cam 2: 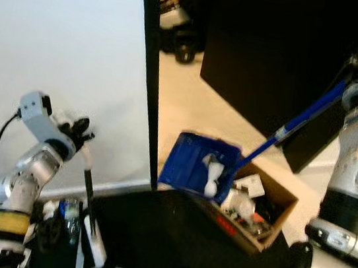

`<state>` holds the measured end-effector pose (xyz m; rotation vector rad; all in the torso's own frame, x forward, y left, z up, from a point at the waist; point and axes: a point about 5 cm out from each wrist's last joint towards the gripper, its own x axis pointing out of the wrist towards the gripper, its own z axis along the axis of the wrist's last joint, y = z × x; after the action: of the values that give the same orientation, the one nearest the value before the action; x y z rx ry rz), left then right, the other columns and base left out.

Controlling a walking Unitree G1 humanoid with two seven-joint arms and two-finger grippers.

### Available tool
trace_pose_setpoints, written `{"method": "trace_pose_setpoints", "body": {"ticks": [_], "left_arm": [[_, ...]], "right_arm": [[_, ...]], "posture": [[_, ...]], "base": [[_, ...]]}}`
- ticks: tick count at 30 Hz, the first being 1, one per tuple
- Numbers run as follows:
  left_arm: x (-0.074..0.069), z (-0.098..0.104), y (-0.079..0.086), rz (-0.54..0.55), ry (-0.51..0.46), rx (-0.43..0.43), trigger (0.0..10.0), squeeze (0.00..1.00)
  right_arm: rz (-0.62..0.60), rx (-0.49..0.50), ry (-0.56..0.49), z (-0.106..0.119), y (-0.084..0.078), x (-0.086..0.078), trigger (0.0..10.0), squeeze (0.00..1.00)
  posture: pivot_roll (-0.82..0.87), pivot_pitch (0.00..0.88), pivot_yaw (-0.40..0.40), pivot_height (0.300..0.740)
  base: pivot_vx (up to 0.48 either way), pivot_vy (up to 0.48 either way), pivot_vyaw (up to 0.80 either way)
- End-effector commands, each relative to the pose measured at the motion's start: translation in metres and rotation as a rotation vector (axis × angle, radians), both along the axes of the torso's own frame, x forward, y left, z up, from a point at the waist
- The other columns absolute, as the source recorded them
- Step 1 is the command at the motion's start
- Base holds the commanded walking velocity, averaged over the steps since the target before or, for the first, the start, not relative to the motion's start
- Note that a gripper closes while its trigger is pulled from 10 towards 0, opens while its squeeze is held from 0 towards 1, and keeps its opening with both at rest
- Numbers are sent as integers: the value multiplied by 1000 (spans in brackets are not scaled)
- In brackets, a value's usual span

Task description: Sweep floor

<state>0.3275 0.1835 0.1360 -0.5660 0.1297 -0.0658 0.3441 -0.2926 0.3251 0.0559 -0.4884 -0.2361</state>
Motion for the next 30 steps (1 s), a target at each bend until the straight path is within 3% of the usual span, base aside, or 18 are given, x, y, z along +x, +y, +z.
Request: {"method": "trace_pose_setpoints", "body": {"ticks": [1, 2, 7, 16, 18, 19, 20, 23, 30], "left_arm": [[-3, -6, 3, 13, 15, 18, 10000, 0], [-6, -7, 3, 16, 12, 26, 10000, 0], [-9, -8, 6, 30, 4, 40, 10000, 0], [-16, -11, 11, 62, -2, 44, 10000, 0], [-17, -12, 11, 66, -1, 45, 10000, 0], [-17, -12, 11, 66, -1, 45, 10000, 0], [-18, -13, 11, 69, -1, 45, 10000, 0], [-19, -13, 12, 72, -1, 43, 10000, 0], [-21, -14, 12, 75, 1, 41, 10000, 0]], "right_arm": [[0, -47, -83, 16, 3, -1, 10000, 0], [-32, -149, -145, 28, 10, 4, 10000, 0], [-45, -298, -227, 44, 28, 11, 10000, 0], [-8, -548, -328, 59, 58, 17, 10000, 0], [8, -655, -345, 57, 73, 20, 10000, 0], [8, -655, -345, 57, 73, 20, 10000, 0], [16, -736, -364, 56, 84, 22, 10000, 0], [4, -806, -393, 56, 91, 21, 10000, 0], [-27, -866, -431, 60, 94, 22, 10000, 0]], "posture": [[50, 0, 44, 740], [66, 0, 38, 740], [102, 0, 22, 740], [126, 10, 4, 740], [129, 15, 0, 740], [129, 15, 0, 740], [131, 19, -2, 740], [131, 22, -3, 740], [130, 25, -3, 740]], "base": [[0, 0, 0], [0, 0, 0], [0, 0, 0], [0, 0, 0], [0, 0, 0], [0, 0, 0], [0, 0, 0], [0, 0, 0], [0, 0, 0]]}}
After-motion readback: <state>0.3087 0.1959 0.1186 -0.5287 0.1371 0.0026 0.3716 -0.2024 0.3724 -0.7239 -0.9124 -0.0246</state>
